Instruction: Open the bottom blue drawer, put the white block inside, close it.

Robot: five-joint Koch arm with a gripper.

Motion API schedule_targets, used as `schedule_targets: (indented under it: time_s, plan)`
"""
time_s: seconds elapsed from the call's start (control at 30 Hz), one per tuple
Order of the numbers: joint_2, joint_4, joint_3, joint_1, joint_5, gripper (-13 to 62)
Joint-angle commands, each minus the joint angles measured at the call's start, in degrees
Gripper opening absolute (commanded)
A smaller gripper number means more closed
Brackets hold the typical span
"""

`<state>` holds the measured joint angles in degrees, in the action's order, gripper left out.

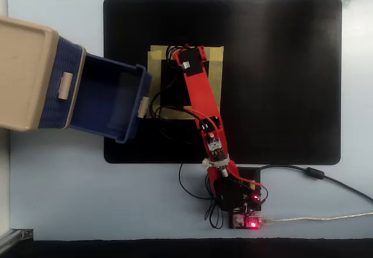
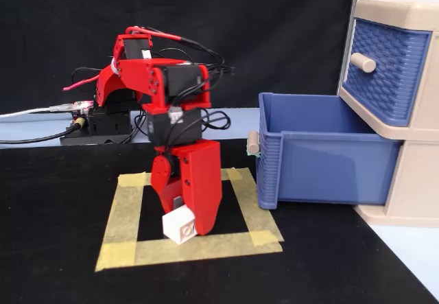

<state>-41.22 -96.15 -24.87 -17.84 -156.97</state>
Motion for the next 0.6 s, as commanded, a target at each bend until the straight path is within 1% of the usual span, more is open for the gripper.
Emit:
schedule_targets:
  time_s: [0.0, 0.07, 0.13, 0.17, 0.23, 0.3, 0.4, 0.47, 0.57]
  plan:
    - [-10.5, -6.3, 1.9, 0.8, 5.1, -8.0]
    - [-19.6, -10.5, 2.1, 0.4, 12.7, -7.9]
    - [-28.4, -12.8, 2.3, -1.7, 23.1, -8.0]
    - [-30.8, -12.9, 2.3, -4.1, 26.4, -8.0]
    - [-34.3, -12.7, 3.1, -11.8, 27.7, -8.0]
    - [-35.0, -12.3, 4.7, -21.8, 26.4, -8.0]
    - [-34.3, -10.2, 8.2, -30.8, 18.6, -7.8]
    - [-30.8, -6.3, 9.2, -35.0, 13.1, -7.6]
    - [-25.5, -3.3, 9.1, -37.1, 10.2, -7.6]
